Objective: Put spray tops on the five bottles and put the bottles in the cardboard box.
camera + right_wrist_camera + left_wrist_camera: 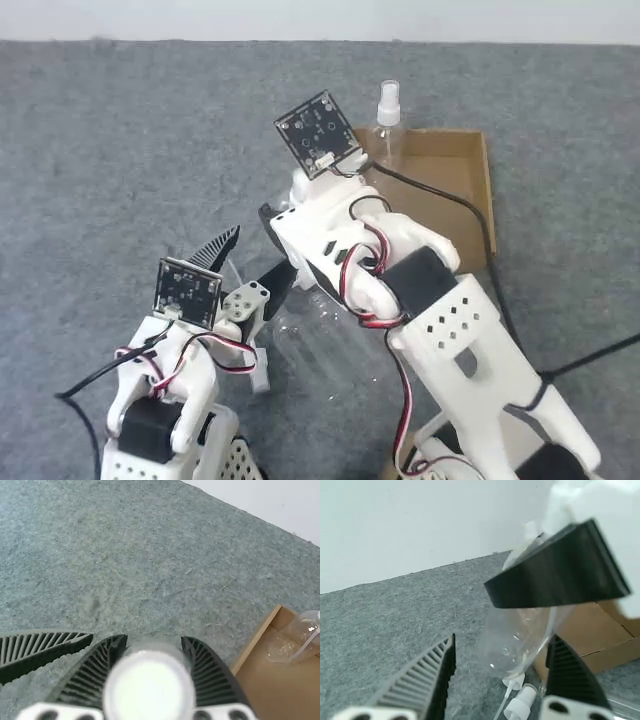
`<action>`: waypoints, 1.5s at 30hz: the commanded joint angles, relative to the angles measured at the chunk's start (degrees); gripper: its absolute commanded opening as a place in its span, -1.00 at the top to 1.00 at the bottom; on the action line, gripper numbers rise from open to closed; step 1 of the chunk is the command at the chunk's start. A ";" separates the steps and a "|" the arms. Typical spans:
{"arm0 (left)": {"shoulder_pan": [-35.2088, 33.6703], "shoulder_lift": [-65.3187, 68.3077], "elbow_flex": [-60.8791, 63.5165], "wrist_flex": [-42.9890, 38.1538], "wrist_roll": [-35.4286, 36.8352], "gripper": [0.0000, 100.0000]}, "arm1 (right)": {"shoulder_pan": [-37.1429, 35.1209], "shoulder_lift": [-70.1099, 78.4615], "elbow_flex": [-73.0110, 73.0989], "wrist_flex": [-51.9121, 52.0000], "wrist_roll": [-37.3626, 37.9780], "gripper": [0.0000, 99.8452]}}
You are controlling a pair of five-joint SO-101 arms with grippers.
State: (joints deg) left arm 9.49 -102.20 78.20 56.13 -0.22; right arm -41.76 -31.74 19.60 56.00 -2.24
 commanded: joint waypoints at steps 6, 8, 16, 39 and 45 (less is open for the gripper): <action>0.00 -0.88 -0.22 -1.32 0.44 0.46 | 4.35 -0.04 -4.13 0.48 -0.18 0.99; -0.18 -0.88 -0.22 -1.23 0.44 0.46 | 4.26 1.01 -4.22 0.31 -0.18 0.99; -0.44 -0.97 0.75 -1.49 0.18 0.46 | 11.12 8.84 -9.32 3.12 2.55 0.99; -0.44 -0.97 1.54 -1.67 0.09 0.46 | 40.31 36.44 -34.73 9.19 10.37 0.99; -0.44 -0.97 1.54 -1.67 0.09 0.46 | 39.96 37.41 -34.81 9.01 10.64 0.99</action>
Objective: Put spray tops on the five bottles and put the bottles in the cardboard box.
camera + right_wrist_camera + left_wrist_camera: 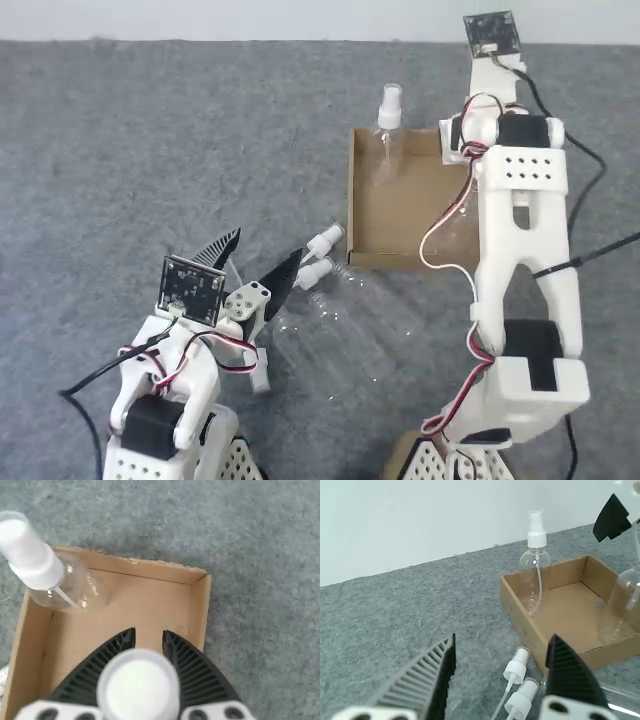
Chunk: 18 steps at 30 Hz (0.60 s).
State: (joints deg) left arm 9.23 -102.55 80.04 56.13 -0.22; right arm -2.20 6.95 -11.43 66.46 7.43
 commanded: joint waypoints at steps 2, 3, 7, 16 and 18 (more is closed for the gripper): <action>-0.18 -0.62 -0.31 -1.67 0.09 0.46 | 0.40 -1.19 -3.78 -1.45 1.05 0.99; -0.18 -0.62 -0.31 -1.67 0.09 0.46 | 0.57 -1.10 -3.69 -1.45 0.97 0.99; -0.26 -0.62 -0.31 -1.67 0.09 0.46 | 0.40 -0.75 -2.99 -0.48 0.70 0.99; -0.26 -0.62 -0.31 -1.67 0.09 0.46 | -0.75 -7.60 3.25 3.38 0.62 0.99; -0.26 -0.62 -0.31 -1.67 0.09 0.46 | -1.19 -9.63 7.47 0.66 0.62 0.99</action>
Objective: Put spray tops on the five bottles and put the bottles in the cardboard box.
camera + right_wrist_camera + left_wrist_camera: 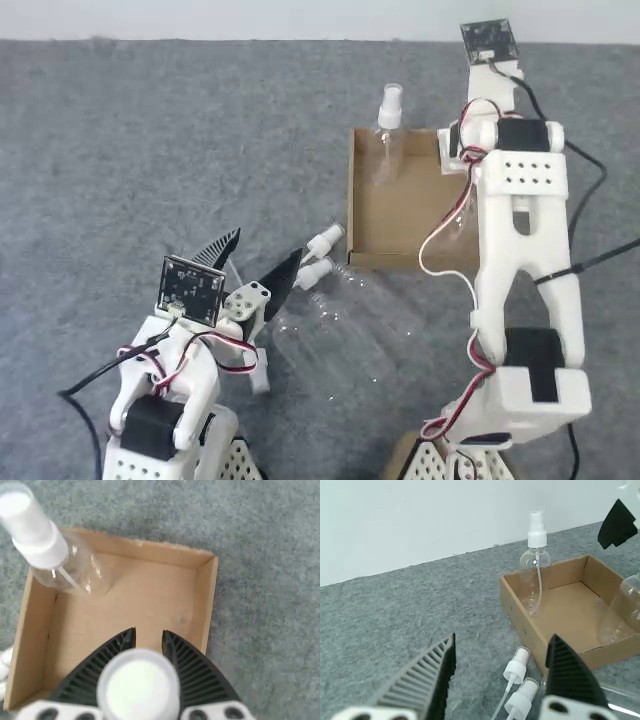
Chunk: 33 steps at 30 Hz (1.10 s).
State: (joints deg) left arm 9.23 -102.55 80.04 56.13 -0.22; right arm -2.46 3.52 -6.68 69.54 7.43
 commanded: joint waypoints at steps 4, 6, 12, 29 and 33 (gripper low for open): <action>-0.26 -0.62 -0.31 -1.67 0.09 0.46 | -0.40 -11.38 12.57 -12.79 0.62 0.99; -0.26 -0.62 -0.31 -1.67 0.09 0.46 | -0.48 -13.85 17.93 -17.71 0.62 0.99; -0.26 -0.62 -0.22 -1.67 0.09 0.46 | -0.04 -19.82 31.91 -31.16 0.62 0.99; -0.26 -0.62 -0.22 -1.67 0.09 0.46 | -0.13 -27.21 43.16 -36.53 0.62 0.48; -0.26 -0.62 -0.04 -1.67 0.09 0.46 | -0.22 -27.38 42.20 -36.35 0.62 0.45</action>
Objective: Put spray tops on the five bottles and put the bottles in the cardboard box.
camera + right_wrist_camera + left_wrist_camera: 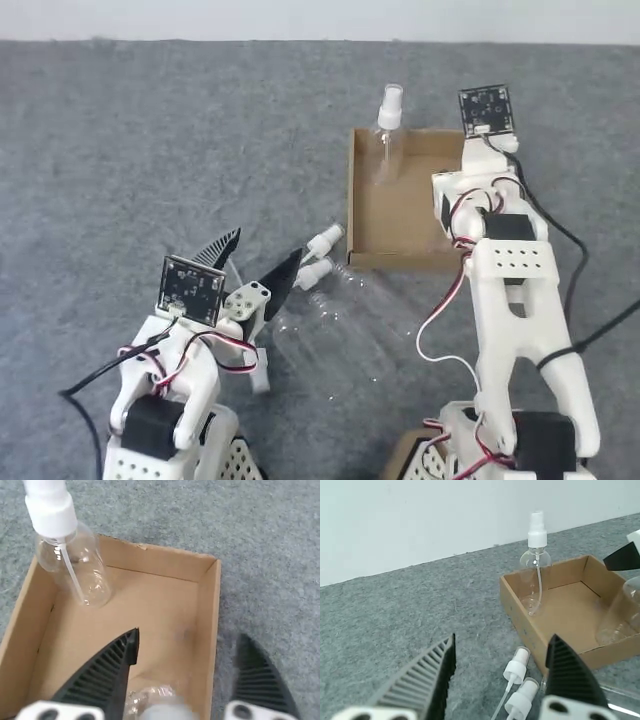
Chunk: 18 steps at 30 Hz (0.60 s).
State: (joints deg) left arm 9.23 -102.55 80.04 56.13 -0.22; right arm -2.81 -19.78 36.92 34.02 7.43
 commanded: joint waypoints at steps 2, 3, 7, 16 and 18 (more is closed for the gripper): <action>-0.26 -0.62 0.40 -2.37 0.09 0.46 | 0.48 -4.09 -2.29 -0.75 0.62 0.45; -0.26 -0.44 0.57 -2.81 0.09 0.46 | 0.57 -4.09 -2.64 -0.75 0.62 0.45; -0.26 -0.62 1.80 -4.31 0.00 0.46 | 0.57 -4.18 -6.33 1.27 0.62 0.45; -0.26 -0.53 1.89 -4.48 0.00 0.46 | 0.04 -10.95 -14.51 14.81 0.62 0.45; -0.26 -0.53 1.89 -4.48 0.00 0.46 | 0.04 -15.34 -13.98 18.15 0.62 0.45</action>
State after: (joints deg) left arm 9.23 -102.64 82.24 53.32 -0.22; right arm -2.99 -27.16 26.55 48.44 7.43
